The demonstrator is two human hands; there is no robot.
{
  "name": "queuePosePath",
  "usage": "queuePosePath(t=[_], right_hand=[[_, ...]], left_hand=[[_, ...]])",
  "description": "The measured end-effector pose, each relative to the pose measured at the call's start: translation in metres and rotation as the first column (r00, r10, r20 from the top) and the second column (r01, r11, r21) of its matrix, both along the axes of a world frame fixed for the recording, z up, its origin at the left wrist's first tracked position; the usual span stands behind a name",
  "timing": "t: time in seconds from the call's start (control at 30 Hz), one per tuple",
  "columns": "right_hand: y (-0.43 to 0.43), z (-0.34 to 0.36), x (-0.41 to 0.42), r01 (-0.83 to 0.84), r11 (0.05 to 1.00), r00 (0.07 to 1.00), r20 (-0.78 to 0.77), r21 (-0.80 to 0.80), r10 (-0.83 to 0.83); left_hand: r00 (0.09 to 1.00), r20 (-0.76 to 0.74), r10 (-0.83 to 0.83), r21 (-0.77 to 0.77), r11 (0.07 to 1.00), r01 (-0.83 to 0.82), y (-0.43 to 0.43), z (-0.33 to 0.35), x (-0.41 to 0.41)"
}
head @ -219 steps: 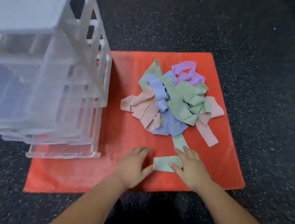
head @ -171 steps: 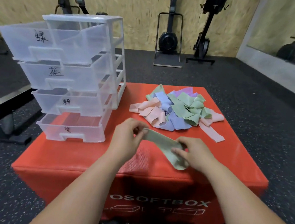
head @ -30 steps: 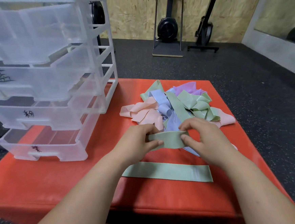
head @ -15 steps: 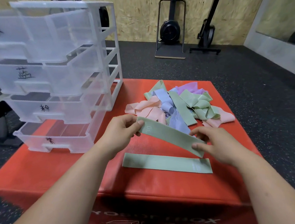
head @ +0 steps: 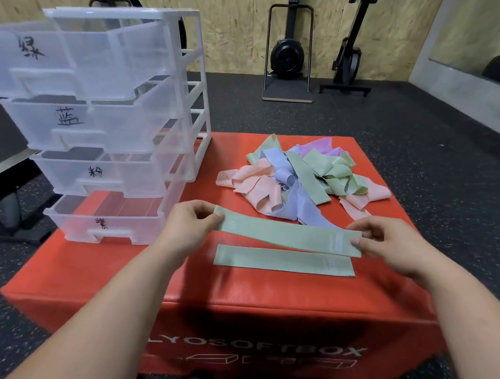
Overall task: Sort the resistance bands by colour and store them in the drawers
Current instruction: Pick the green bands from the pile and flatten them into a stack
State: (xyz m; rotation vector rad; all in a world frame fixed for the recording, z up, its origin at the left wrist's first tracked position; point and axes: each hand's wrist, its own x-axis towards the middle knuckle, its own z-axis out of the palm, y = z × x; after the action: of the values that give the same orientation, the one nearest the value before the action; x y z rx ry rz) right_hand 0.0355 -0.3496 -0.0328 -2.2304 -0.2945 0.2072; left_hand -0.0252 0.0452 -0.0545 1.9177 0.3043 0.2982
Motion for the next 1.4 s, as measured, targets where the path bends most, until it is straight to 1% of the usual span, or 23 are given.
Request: queuePosePath(t=[0.07,0.13,0.2,0.27,0.33,0.43,0.47,0.53,0.57,0.63,0.7,0.77,0.8,0.87,0.9,0.93,1.07,1.23,1.4], right_hand=[[-0.002,-0.006,-0.001,0.060,0.998,0.998,-0.024,0.028,-0.060],[-0.003,-0.013,0.000,0.103,0.995,0.994,-0.034,0.015,-0.102],[0.000,-0.020,-0.001,0.114,0.992,0.993,-0.009,-0.049,-0.114],[0.005,-0.026,-0.002,0.103,0.984,0.994,0.049,-0.144,-0.096],[0.009,-0.029,-0.005,0.095,0.975,0.991,0.112,-0.203,-0.073],[0.014,-0.032,-0.007,0.098,0.964,0.982,0.183,-0.246,-0.053],[0.014,-0.033,-0.007,0.092,0.958,0.980,0.198,-0.271,-0.039],[0.012,-0.039,-0.006,0.069,0.925,0.980,0.201,-0.374,0.008],[0.011,-0.042,-0.005,0.057,0.901,0.981,0.194,-0.430,0.030],[0.007,-0.043,-0.003,0.043,0.877,0.980,0.190,-0.478,0.056],[0.002,-0.037,0.000,0.050,0.884,0.976,0.210,-0.465,0.055],[-0.005,-0.031,0.002,0.017,0.899,0.977,0.199,-0.438,0.079],[-0.008,-0.028,0.003,-0.032,0.908,0.981,0.160,-0.418,0.109],[-0.013,-0.028,0.001,-0.139,0.912,0.985,0.041,-0.386,0.168],[-0.015,-0.029,0.001,-0.172,0.908,0.983,-0.002,-0.382,0.185],[-0.015,-0.031,0.001,-0.180,0.904,0.982,-0.015,-0.388,0.189],[-0.011,-0.031,0.003,-0.142,0.906,0.983,0.047,-0.399,0.175],[-0.007,-0.032,0.003,-0.168,0.856,0.977,0.032,-0.488,0.210],[-0.004,-0.034,0.004,-0.180,0.834,0.969,0.054,-0.521,0.243]], left_hand=[[0.999,-0.030,0.011,0.064,0.998,-0.009,0.001,-0.006,-0.003],[0.997,-0.078,0.015,0.178,0.984,-0.001,0.001,-0.011,-0.005],[0.994,-0.107,-0.003,0.305,0.952,0.035,-0.002,-0.014,-0.009],[0.992,-0.123,-0.014,0.417,0.907,0.065,-0.008,-0.017,-0.012],[0.992,-0.129,-0.006,0.516,0.853,0.073,-0.013,-0.021,-0.014],[0.991,-0.130,0.016,0.644,0.762,0.072,-0.015,-0.028,-0.013],[0.990,-0.142,0.023,0.699,0.710,0.084,-0.016,-0.029,-0.012],[0.985,-0.172,0.027,0.796,0.592,0.123,-0.016,-0.032,-0.011],[0.982,-0.187,0.027,0.817,0.559,0.140,-0.015,-0.032,-0.010],[0.982,-0.189,0.019,0.814,0.562,0.146,-0.011,-0.032,-0.008],[0.984,-0.177,-0.029,0.765,0.625,0.156,-0.003,-0.031,-0.004],[0.968,-0.211,-0.137,0.674,0.697,0.246,0.006,-0.027,-0.002],[0.944,-0.256,-0.207,0.633,0.702,0.326,0.009,-0.024,-0.002],[0.881,-0.360,-0.307,0.610,0.637,0.471,0.013,-0.021,-0.005],[0.865,-0.384,-0.323,0.624,0.600,0.500,0.015,-0.021,-0.005],[0.865,-0.382,-0.324,0.639,0.583,0.501,0.016,-0.022,-0.005],[0.890,-0.336,-0.308,0.649,0.609,0.456,0.018,-0.023,-0.005],[0.890,-0.340,-0.305,0.663,0.593,0.457,0.016,-0.020,-0.008],[0.890,-0.343,-0.300,0.691,0.562,0.456,0.014,-0.019,-0.007]])
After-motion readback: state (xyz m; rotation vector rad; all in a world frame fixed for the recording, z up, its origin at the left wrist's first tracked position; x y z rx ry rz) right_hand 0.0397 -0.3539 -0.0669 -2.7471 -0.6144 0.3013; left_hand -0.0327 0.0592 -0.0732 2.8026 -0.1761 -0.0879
